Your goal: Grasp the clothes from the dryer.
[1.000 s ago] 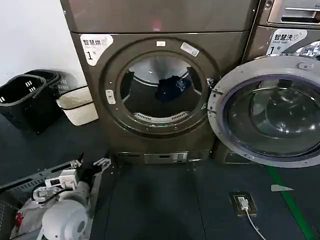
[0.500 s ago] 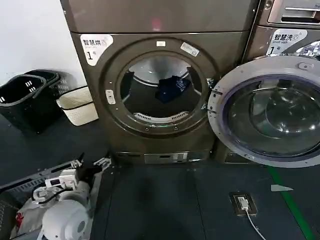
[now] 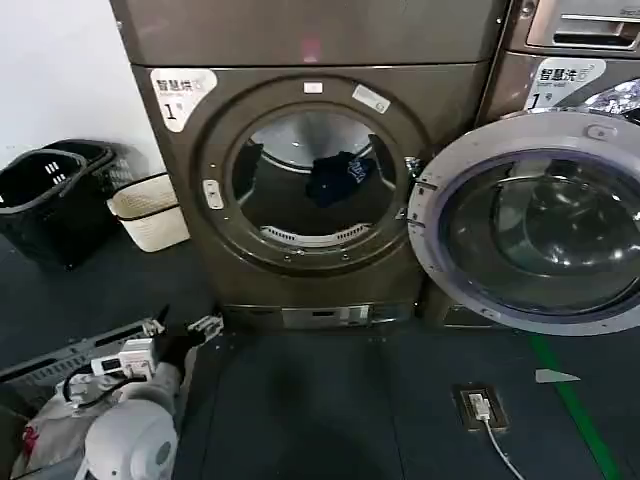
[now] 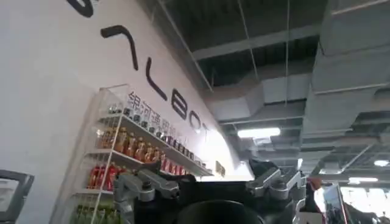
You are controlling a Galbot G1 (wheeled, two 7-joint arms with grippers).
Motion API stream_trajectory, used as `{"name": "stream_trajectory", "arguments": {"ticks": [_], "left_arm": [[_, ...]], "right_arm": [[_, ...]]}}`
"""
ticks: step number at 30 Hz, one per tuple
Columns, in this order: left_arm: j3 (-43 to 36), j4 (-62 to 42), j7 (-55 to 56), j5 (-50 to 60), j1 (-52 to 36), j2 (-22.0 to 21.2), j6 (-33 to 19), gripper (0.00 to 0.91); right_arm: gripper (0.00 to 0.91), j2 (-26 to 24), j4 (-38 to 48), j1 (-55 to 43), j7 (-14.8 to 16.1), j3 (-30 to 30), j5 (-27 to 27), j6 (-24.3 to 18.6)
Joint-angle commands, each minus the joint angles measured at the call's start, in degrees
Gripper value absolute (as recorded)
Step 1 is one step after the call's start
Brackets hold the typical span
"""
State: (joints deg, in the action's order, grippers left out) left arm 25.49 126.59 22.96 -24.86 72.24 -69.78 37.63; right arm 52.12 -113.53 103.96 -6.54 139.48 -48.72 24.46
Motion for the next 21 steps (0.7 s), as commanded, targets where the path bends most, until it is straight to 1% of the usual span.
{"name": "stream_trajectory", "arguments": {"ticks": [1, 21], "left_arm": [[-0.11, -0.11, -0.01, 0.03, 0.09, 0.09, 0.06, 0.907], [-0.17, -0.20, 0.01, 0.19, 0.22, -0.38, 0.22, 0.907]], "right_arm": [[0.907, 0.02, -0.04, -0.01, 0.00, 0.00, -0.04, -0.08], [0.907, 0.18, -0.18, -0.28, 0.27, -0.27, -0.08, -0.20]]}}
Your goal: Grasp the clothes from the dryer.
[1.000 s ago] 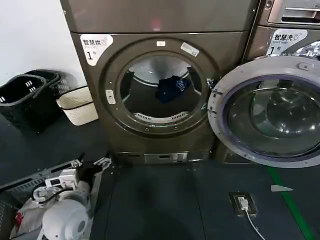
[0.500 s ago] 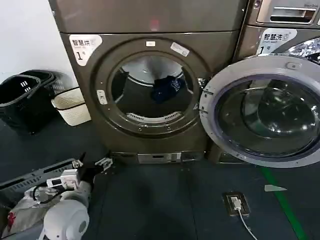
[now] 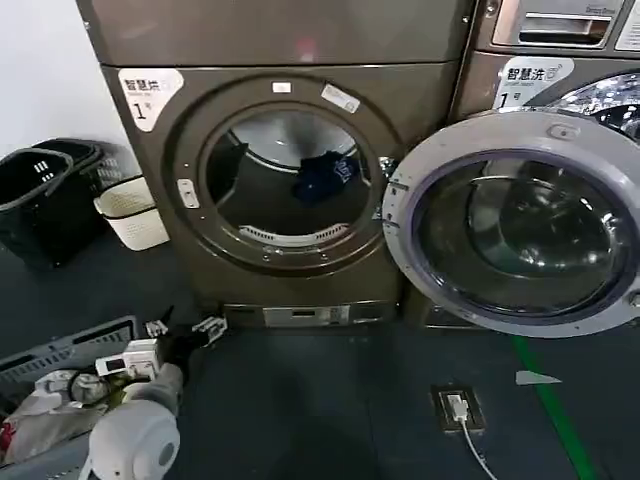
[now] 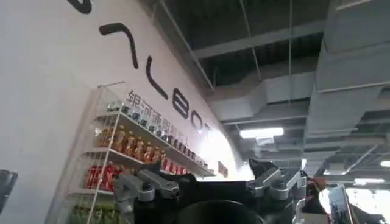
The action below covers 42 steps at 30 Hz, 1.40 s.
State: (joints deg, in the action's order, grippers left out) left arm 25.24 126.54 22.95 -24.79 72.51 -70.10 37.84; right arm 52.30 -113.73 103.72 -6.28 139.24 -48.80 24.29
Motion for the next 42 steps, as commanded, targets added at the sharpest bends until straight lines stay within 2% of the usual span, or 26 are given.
{"name": "stream_trajectory", "arguments": {"ticks": [1, 17, 21, 42], "left_arm": [[0.10, -0.18, 0.01, 0.20, -0.10, -0.08, 0.01, 0.907], [0.34, -0.27, -0.91, 0.64, -0.69, 0.06, -0.53, 0.907], [0.23, -0.14, -2.57, 3.33, -0.91, 0.04, -2.97, 0.907], [-1.29, -0.06, -2.75, 2.70, -3.01, 0.34, -2.29, 0.907]], "right_arm": [[0.907, 0.04, 0.00, -0.04, 0.00, -0.02, -0.01, -0.04], [0.907, 0.18, 0.04, -0.07, 0.42, -0.07, -0.02, -1.25], [0.907, 0.22, -0.04, -0.05, 0.74, -0.09, -0.04, -1.43], [0.907, 0.38, -0.54, 0.88, 0.77, 0.53, -1.55, -3.06]]}}
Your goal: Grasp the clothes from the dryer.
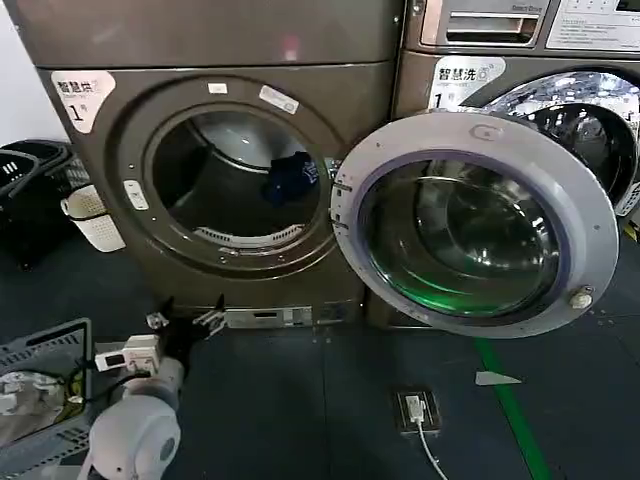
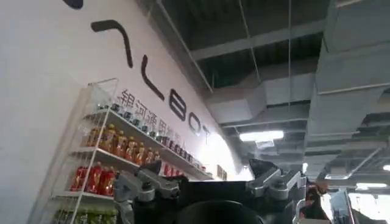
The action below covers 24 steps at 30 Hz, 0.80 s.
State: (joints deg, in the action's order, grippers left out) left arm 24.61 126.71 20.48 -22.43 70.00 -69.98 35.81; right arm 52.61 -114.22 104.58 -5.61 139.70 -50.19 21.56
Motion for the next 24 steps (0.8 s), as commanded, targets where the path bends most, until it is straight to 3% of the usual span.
{"name": "stream_trajectory", "arguments": {"ticks": [1, 24], "left_arm": [[-0.74, -0.42, -0.27, 0.33, -0.71, 0.23, -0.24, 0.907], [-1.97, -2.25, -0.31, 0.45, -2.54, 0.27, -0.20, 0.907]], "right_arm": [[0.907, 0.09, -0.06, 0.06, 0.08, 0.12, -0.19, -0.37], [0.907, 0.50, 0.29, -0.35, 0.09, 0.12, -0.12, -0.97]]}}
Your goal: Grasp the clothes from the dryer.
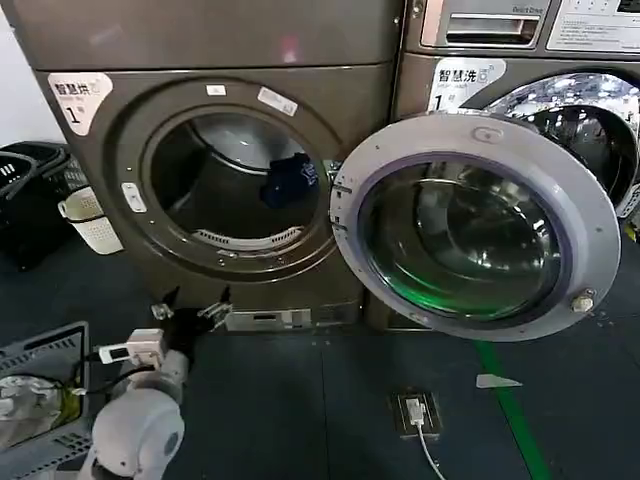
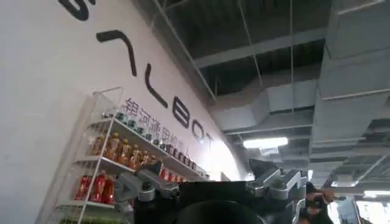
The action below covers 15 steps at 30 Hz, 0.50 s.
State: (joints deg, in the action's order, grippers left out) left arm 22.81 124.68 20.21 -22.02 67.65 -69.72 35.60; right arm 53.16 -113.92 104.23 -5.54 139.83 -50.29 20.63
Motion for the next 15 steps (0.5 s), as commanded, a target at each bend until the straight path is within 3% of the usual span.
{"name": "stream_trajectory", "arguments": {"ticks": [1, 15], "left_arm": [[-0.17, -0.22, -0.05, 0.06, -0.17, -0.02, -0.02, 0.907], [-0.44, -0.22, -0.29, 0.08, -0.53, -0.21, -0.07, 0.907]], "right_arm": [[0.907, -0.13, -0.02, 0.02, 0.04, -0.01, -0.11, -0.07], [0.907, -0.17, -0.03, 0.55, 0.37, 0.47, -1.05, -0.13]]}}
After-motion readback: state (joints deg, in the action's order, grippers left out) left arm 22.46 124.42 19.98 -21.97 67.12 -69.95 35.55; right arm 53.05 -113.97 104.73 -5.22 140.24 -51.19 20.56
